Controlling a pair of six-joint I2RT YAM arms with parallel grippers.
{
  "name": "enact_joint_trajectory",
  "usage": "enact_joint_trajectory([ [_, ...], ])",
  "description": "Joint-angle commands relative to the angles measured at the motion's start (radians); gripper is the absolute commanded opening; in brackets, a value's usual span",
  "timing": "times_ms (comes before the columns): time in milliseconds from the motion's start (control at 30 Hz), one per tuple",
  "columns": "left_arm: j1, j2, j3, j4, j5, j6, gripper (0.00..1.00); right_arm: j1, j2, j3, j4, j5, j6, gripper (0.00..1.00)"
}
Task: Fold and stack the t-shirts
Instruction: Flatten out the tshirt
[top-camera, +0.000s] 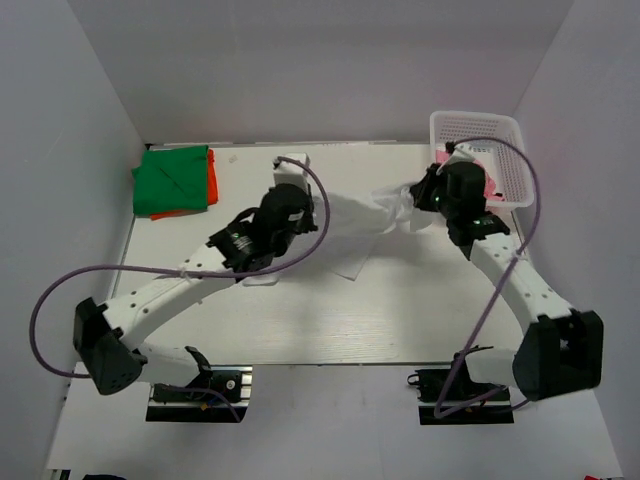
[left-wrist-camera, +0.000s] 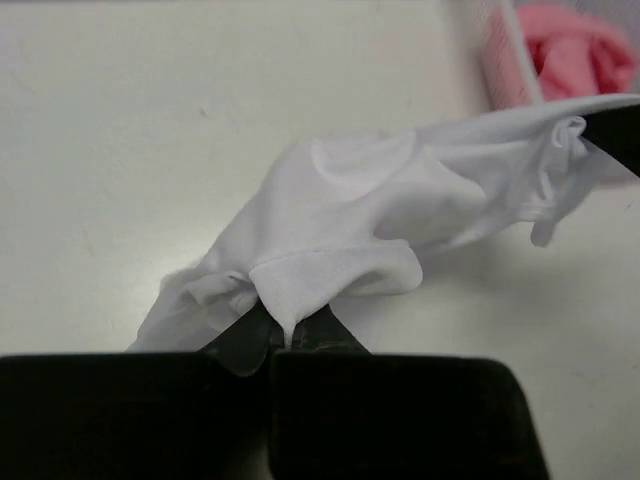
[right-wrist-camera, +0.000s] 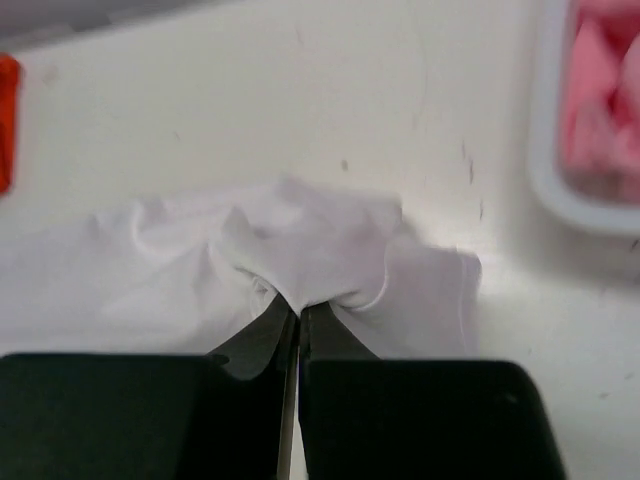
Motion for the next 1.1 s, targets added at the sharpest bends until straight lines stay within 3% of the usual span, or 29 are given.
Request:
enact_joint_trajectory([
  [0, 0.009, -0.158, 0.083, 0.058, -0.127, 0.08, 0.0, -0.003, -0.125, 0.093, -0.017, 0.063, -0.096, 0.0],
  [267, 0.009, -0.419, 0.095, 0.116, -0.251, 0.136, 0.0, -0.003, -0.386, 0.216, -0.06, 0.211, -0.217, 0.0],
  [400, 0.009, -0.552, 0.054, 0.212, -0.045, 0.192, 0.0, 0.0, -0.457, 0.3, -0.106, 0.151, -0.254, 0.0],
  [533, 0.009, -0.626, 0.077, 0.179, 0.074, 0.173, 0.0, -0.003, -0.541, 0.357, -0.161, 0.036, -0.281, 0.0],
  [800, 0.009, -0.677, 0.114, 0.13, 0.186, 0.139, 0.0, 0.0, -0.667, 0.4, -0.186, -0.009, -0.295, 0.0],
  [1000, 0.009, -0.621, 0.135, 0.112, 0.269, 0.128, 0.0, -0.002, -0.635, 0.395, -0.198, -0.006, -0.298, 0.0],
  [1067, 0.009, -0.578, 0.135, 0.112, 0.235, 0.116, 0.0, -0.003, -0.609, 0.369, -0.195, -0.009, -0.286, 0.0],
])
